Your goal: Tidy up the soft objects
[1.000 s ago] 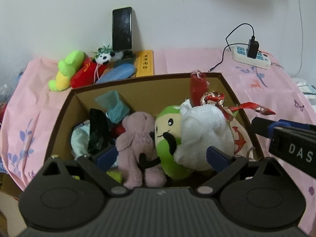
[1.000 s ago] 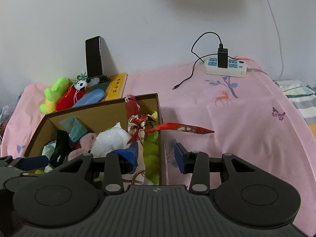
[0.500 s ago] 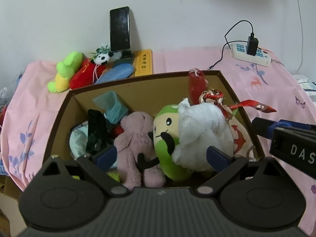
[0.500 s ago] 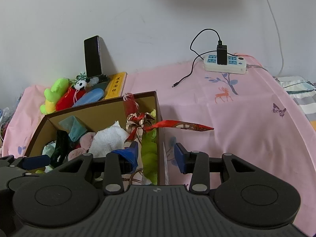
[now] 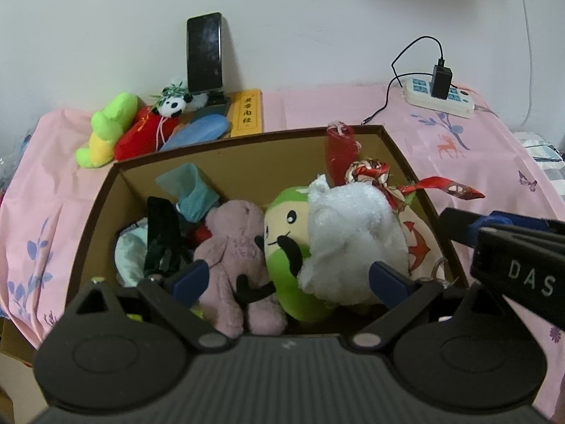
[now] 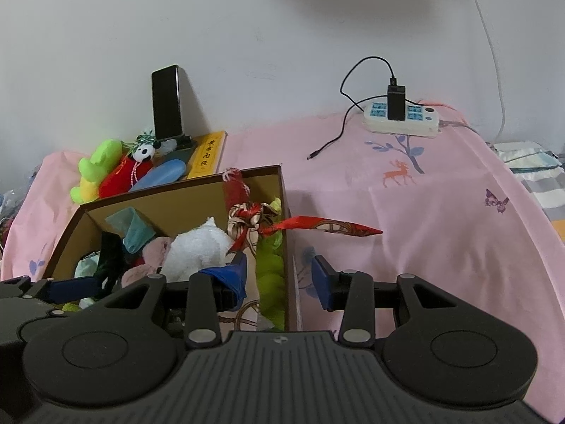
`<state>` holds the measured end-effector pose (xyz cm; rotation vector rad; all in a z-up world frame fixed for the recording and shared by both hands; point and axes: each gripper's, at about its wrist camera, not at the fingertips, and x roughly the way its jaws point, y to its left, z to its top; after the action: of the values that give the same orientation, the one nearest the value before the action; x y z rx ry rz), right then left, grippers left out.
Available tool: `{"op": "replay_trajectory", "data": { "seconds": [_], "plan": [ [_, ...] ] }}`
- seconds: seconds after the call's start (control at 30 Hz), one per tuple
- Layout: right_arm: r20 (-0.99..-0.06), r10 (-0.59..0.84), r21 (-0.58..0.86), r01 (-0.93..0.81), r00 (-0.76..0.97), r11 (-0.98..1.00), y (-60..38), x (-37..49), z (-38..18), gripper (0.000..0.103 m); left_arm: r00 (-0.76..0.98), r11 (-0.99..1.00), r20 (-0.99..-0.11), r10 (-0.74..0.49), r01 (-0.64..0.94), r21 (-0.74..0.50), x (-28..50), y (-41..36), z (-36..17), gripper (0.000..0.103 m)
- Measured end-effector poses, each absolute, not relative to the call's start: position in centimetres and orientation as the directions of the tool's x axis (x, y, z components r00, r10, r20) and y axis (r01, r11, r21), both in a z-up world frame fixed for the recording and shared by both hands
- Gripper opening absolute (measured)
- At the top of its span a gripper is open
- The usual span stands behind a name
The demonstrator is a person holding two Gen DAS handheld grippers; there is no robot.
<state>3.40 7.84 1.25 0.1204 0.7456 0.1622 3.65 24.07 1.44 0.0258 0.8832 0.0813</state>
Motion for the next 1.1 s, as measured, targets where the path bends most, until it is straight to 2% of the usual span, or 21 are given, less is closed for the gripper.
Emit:
{"op": "replay_trajectory", "data": {
  "seconds": [1.1],
  "plan": [
    [-0.674, 0.164, 0.145, -0.088, 0.721, 0.985, 7.95, 3.14, 0.86, 0.024, 0.622, 0.999, -0.782, 0.042, -0.024, 0.034, 3.72, 23.65, 0.54, 0.098]
  ]
}}
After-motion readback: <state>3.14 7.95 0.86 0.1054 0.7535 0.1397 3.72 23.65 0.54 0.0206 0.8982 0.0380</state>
